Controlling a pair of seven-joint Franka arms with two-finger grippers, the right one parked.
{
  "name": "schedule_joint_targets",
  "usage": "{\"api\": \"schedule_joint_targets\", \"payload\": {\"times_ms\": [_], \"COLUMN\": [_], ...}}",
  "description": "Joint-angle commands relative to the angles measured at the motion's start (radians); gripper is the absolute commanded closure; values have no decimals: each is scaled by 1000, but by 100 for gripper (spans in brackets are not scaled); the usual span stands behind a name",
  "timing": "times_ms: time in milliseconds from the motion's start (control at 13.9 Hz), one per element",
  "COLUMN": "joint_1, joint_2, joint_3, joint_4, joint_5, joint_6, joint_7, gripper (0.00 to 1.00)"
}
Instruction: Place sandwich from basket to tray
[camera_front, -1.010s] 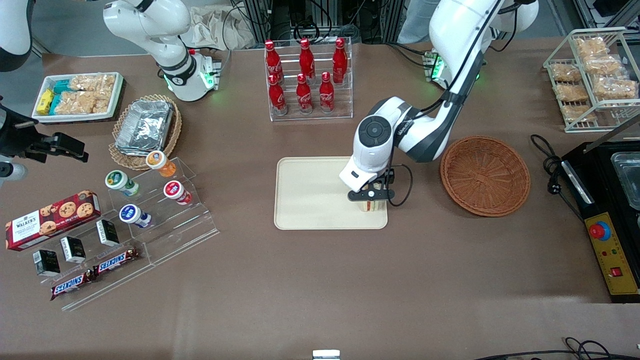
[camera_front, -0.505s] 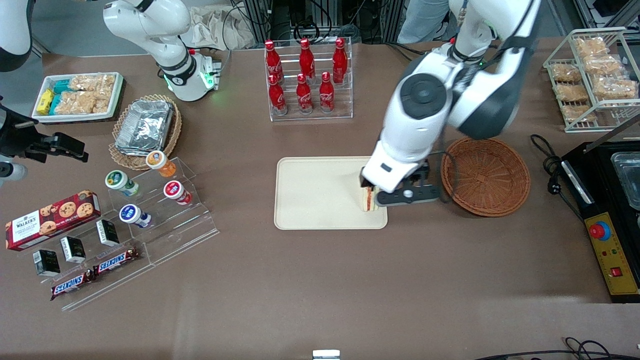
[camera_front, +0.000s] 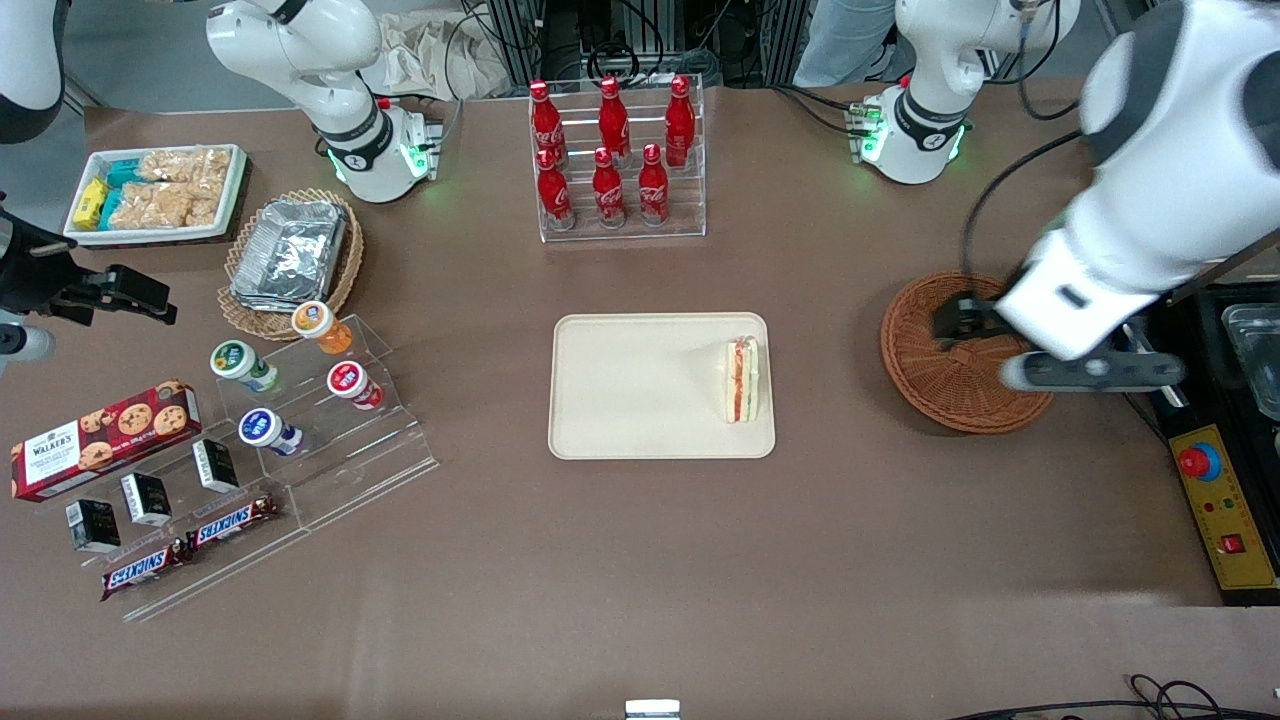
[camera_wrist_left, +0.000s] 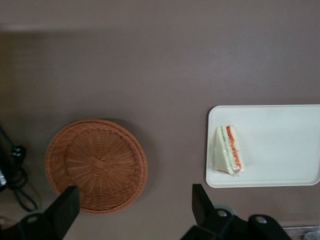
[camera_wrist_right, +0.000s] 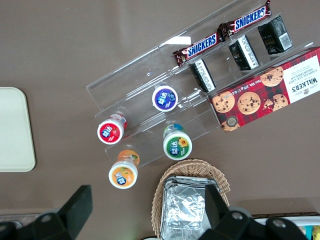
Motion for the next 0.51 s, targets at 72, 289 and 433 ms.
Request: {"api": "schedule_joint_targets", "payload": {"times_ms": [72,289,433], "joint_1": [-4,27,27], "joint_2": [-163,-257,-253], "joint_3": [96,98,95], "joint_4": [-150,-268,-262], "joint_5": [-25,-48,-48], "joint_6": [12,74,66], "joint_7": [23,35,35], "gripper": [0,0,0]}}
